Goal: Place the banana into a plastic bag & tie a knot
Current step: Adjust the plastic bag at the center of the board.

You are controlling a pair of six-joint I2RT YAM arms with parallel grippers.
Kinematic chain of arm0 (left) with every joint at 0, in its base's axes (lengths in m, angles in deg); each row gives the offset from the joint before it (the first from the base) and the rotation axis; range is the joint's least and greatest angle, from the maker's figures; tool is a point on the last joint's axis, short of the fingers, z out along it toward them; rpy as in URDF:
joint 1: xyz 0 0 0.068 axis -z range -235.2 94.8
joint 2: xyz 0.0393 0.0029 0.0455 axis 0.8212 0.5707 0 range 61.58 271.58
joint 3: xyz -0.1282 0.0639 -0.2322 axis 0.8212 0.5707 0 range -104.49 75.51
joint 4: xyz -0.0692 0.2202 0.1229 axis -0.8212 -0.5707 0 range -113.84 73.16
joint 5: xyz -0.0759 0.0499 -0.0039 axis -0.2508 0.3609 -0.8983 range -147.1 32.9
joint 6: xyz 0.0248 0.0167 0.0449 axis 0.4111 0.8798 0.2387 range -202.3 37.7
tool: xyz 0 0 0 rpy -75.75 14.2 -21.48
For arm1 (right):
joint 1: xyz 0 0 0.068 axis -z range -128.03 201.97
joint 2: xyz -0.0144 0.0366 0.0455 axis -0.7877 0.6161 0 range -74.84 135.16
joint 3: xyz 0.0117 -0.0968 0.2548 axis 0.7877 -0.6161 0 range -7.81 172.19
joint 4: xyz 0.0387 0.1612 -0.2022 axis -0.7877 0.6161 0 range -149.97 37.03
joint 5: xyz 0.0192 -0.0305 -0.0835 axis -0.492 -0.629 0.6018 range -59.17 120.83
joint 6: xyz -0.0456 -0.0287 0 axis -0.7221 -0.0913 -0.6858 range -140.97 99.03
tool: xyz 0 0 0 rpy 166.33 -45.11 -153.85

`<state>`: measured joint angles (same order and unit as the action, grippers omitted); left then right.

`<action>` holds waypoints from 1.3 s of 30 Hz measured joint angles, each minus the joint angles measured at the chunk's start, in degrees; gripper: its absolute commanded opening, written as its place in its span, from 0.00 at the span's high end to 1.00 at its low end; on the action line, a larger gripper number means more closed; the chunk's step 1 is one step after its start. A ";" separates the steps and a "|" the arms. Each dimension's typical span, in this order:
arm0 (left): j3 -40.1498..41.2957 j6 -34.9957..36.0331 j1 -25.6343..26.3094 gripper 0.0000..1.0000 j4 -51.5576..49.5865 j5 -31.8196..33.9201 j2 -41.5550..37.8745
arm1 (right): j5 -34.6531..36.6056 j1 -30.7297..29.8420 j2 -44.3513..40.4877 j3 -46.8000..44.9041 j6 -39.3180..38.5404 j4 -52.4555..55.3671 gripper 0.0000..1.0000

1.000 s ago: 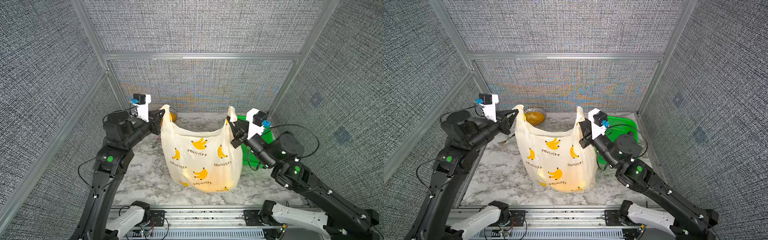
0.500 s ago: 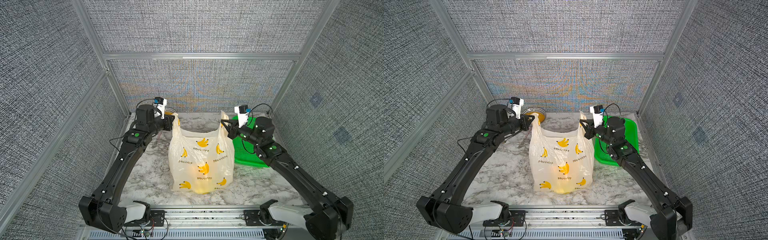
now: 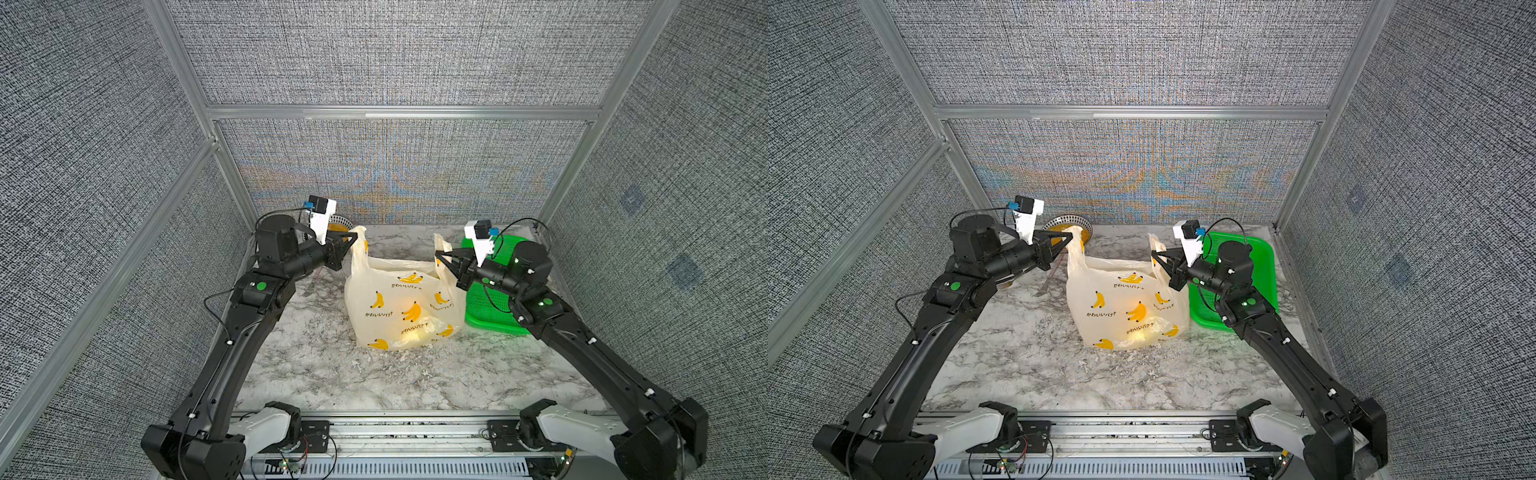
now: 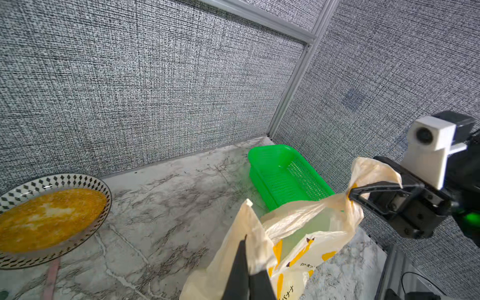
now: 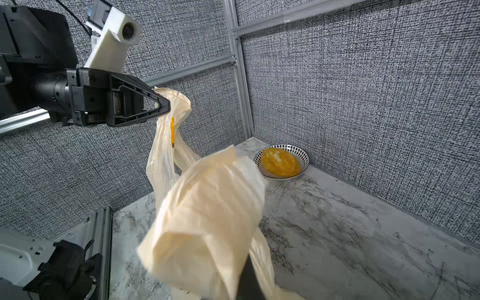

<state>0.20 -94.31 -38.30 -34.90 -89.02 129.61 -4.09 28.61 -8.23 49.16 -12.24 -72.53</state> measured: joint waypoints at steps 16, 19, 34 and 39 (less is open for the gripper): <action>20.22 11.82 -1.44 0.16 8.68 1.81 -14.01 | -0.04 2.73 1.09 3.98 -3.04 3.19 1.00; 22.23 11.78 -3.78 0.20 11.52 -0.44 -12.72 | -0.26 3.37 1.25 3.98 -3.26 3.19 1.00; 32.15 2.05 -16.26 0.21 32.13 -20.55 -12.76 | -2.58 5.07 2.23 4.39 -2.75 3.32 1.00; 30.51 -3.98 -16.52 0.00 37.88 -25.24 -5.92 | -3.02 5.29 2.23 4.44 -2.54 3.32 1.00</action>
<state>30.71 -98.29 -54.82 2.97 -114.27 123.69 -7.10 33.90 -6.00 53.60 -14.78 -69.20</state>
